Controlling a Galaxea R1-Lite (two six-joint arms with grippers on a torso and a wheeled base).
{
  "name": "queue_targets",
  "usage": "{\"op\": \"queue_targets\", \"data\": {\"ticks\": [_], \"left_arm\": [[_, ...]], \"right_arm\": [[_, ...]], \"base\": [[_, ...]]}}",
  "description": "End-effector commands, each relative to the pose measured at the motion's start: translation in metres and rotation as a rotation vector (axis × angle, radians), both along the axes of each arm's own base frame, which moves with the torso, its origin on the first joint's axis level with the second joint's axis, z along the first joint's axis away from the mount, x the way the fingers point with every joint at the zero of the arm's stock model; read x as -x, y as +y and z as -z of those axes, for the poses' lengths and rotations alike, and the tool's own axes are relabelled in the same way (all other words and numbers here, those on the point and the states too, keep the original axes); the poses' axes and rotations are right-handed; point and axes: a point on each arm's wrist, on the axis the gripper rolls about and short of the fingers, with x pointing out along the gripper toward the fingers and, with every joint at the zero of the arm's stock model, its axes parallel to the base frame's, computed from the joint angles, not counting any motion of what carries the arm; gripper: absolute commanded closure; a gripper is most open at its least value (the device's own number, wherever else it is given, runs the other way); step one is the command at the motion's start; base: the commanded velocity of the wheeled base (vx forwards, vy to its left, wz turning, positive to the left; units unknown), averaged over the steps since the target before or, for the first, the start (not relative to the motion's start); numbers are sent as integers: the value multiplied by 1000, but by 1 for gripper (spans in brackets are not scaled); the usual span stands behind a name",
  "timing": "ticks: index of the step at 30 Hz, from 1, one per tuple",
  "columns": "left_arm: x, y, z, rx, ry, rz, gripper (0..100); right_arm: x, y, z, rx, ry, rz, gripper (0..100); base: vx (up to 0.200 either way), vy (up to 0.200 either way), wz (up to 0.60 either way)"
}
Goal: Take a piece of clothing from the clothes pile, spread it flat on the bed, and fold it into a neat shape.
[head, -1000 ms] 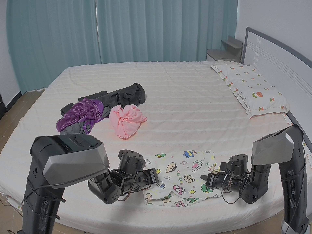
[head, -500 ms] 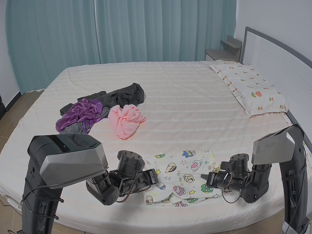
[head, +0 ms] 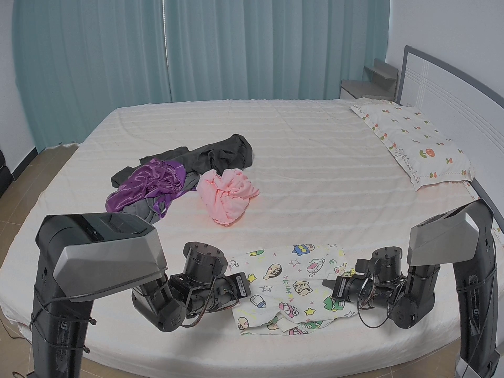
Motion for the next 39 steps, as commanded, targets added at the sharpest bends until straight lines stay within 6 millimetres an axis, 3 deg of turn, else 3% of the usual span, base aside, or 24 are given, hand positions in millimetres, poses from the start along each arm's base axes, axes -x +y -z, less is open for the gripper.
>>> {"op": "queue_targets", "data": {"ticks": [1, 21, 29, 30, 31, 32, 39], "left_arm": [[2, 1, -1, -3, 2, -2, 100], [-2, 4, 0, -8, -1, -21, 100], [0, 5, 2, -11, 10, -18, 100], [2, 6, 3, -13, 14, -13, 100], [2, 6, 3, -12, 13, -13, 100], [2, 6, 3, -9, 15, -12, 0], [3, 9, 5, 14, -27, -19, 0]], "right_arm": [[1, 0, -2, -2, -8, -2, 100], [2, 0, -2, -3, -7, -1, 100], [5, -1, -1, 4, 5, -1, 100], [6, -1, -1, 5, 8, -1, 0], [6, -1, -1, 5, 8, -1, 0], [7, -1, -1, 6, 11, -2, 0], [14, -7, -11, 8, 13, 8, 0]], "base": [[0, 200, 0], [0, 200, 0], [0, 0, 0], [0, 0, 0], [0, 0, 0], [0, 0, 0], [0, 0, 0]]}}
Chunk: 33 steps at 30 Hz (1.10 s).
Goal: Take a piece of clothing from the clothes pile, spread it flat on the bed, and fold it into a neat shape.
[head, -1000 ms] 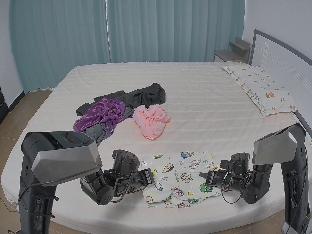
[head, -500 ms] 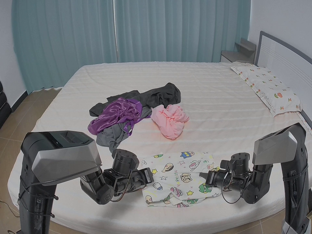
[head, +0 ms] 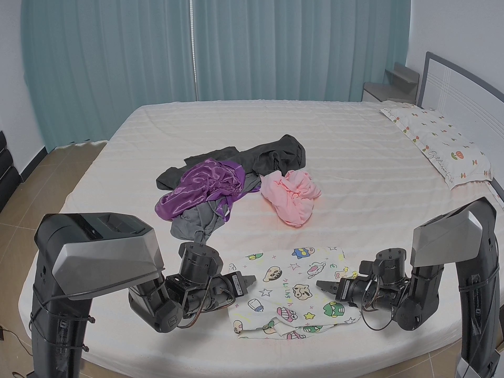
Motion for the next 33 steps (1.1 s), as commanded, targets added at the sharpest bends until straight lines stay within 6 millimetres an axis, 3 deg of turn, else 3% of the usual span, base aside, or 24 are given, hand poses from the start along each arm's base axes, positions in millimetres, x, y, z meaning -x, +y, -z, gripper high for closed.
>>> {"op": "queue_targets", "data": {"ticks": [1, 5, 12, 16, 23, 24, 33], "left_arm": [[1, 8, 4, 9, -12, -16, 0], [-1, 31, 4, 18, -5, -72, 0], [7, 62, -14, 175, 78, -162, 0], [14, 69, -12, 177, 96, -193, 0], [14, 71, -13, 191, 72, -197, 0], [14, 71, -13, 191, 72, -197, 0], [13, 71, -13, 191, 72, -197, 0]], "right_arm": [[7, -4, -10, 0, 1, 2, 0], [28, -12, -21, 16, 37, 13, 0], [64, -24, -18, 23, 140, 32, 0], [78, -28, -18, 28, 160, 27, 0], [82, -26, -12, 39, 190, 15, 0], [83, -26, -13, 39, 192, 14, 100], [98, -31, -19, 54, 227, 16, 100]], "base": [[0, 0, 0], [0, 0, 0], [0, 0, 0], [0, 0, 0], [0, 0, 0], [0, 0, 0], [0, 0, 0]]}}
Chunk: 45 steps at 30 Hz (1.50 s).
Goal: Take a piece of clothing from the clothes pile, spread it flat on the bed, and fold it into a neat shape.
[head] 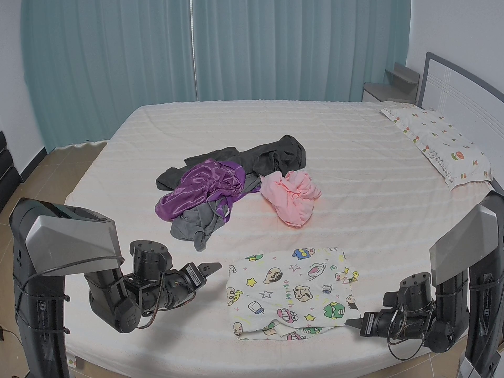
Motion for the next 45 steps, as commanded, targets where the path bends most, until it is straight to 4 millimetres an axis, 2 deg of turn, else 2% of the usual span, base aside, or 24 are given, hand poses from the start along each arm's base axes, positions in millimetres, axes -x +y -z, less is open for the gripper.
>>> {"op": "queue_targets", "data": {"ticks": [1, 11, 18, 30, 31, 35, 39, 42, 44, 45], "left_arm": [[0, 0, 0, 1, -3, 0, 0], [-1, -1, 0, -2, -6, 2, 0], [-1, -1, 0, -3, -7, 2, 0], [-1, -1, -1, -4, -10, -2, 0], [-1, -1, -1, -5, -11, -3, 0], [-1, -1, -1, -5, -11, -1, 0], [-1, -1, -1, -4, -12, -1, 0], [-1, -1, -1, -4, -14, -3, 0], [-1, -2, -1, -8, -14, -4, 0], [-1, -2, -1, -8, -14, -4, 0]], "right_arm": [[6, -2, -5, -1, -3, -1, 100], [8, 1, -3, 36, 2, 5, 100], [18, 8, -15, 54, 22, -37, 100], [21, 6, -8, 119, 56, -11, 100], [21, 6, -8, 118, 53, -10, 0], [20, 5, -10, 113, 44, -3, 0], [16, 0, -46, 57, -107, 76, 0], [13, -8, -57, 42, -161, 126, 0], [-4, -13, -60, 25, -207, 175, 0], [-4, -13, -60, 25, -207, 175, 0]], "base": [[0, 0, 0], [0, 0, 0], [0, 0, 0], [0, 0, 0], [0, 0, 0], [0, 0, 0], [0, 0, 0], [0, 0, 0], [0, 0, 0], [0, 0, 0]]}}
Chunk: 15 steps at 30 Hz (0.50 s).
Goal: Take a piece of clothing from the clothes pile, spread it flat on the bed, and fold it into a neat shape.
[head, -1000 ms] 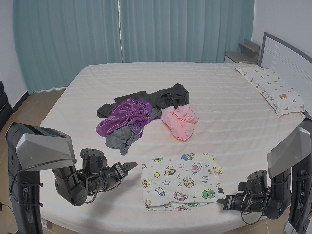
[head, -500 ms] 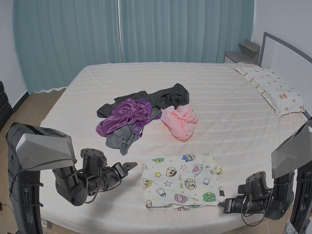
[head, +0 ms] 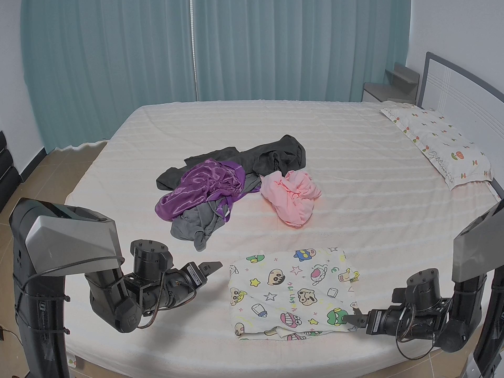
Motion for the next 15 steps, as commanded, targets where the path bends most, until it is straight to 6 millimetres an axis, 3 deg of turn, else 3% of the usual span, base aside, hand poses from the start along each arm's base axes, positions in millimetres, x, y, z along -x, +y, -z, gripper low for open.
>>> {"op": "queue_targets", "data": {"ticks": [1, 5, 6, 7, 10, 15], "left_arm": [[0, -1, 1, -3, -2, -2, 0], [0, -1, 1, -4, -2, 0, 0], [0, -1, 1, -4, -2, 0, 0], [0, -1, 1, -4, -2, 2, 0], [-1, -2, 2, -3, -7, 4, 0], [-2, -3, 3, 4, -26, 3, 0]], "right_arm": [[-40, -13, -28, -67, -190, 122, 0], [-94, -9, -19, -83, -232, 151, 0], [-99, -8, -16, -82, -224, 152, 0], [-113, -5, -4, -81, -180, 137, 0], [-133, 6, 21, -93, -143, 105, 0], [-161, 17, 36, -92, -119, 88, 0]], "base": [[0, 0, 0], [0, 0, 0], [0, 0, 0], [0, 0, 0], [0, 0, 0], [0, 0, 0]]}}
